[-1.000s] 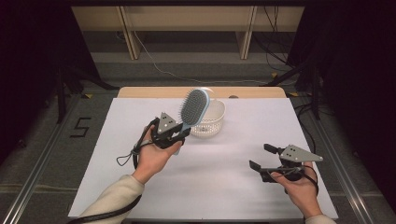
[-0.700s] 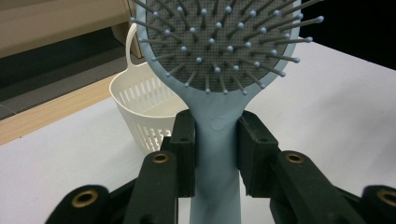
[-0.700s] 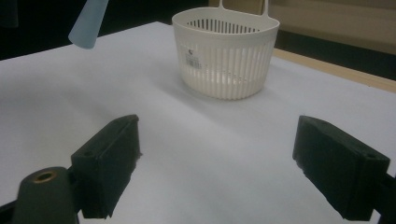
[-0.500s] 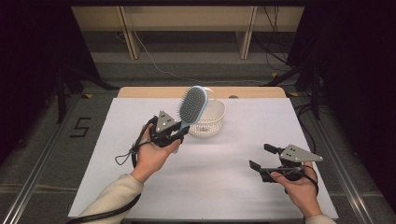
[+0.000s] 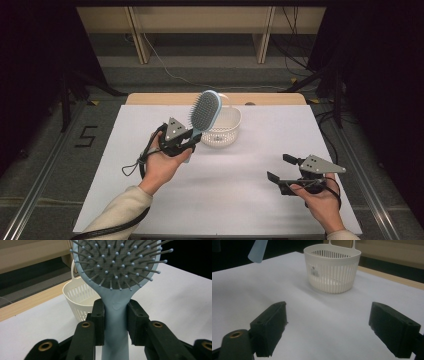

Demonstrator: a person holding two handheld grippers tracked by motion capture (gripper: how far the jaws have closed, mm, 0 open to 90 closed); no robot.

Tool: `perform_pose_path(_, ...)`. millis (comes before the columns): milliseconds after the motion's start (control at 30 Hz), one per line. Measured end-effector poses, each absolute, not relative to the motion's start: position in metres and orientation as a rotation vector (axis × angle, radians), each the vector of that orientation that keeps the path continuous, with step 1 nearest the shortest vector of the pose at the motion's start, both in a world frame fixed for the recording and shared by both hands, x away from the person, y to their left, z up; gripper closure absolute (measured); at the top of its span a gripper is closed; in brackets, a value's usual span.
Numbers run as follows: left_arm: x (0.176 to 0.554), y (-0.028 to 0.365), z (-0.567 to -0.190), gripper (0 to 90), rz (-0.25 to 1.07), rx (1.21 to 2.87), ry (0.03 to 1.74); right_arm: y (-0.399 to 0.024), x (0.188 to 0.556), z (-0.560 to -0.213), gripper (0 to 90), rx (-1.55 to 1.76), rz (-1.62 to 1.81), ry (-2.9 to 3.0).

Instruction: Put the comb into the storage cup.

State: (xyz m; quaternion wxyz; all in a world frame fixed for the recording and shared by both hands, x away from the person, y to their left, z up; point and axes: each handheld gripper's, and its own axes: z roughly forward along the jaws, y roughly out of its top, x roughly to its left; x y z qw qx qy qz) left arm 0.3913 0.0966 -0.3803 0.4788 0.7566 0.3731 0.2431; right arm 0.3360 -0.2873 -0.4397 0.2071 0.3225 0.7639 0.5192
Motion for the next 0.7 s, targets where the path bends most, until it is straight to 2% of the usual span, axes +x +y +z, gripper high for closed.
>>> perform_pose_path(700, 0.3943, 0.0926, -0.3763, 69.8, 0.59, 1.841, 0.901, -0.2868, 0.3369, -0.4406, 15.5, 0.897, 1.442, 2.132)
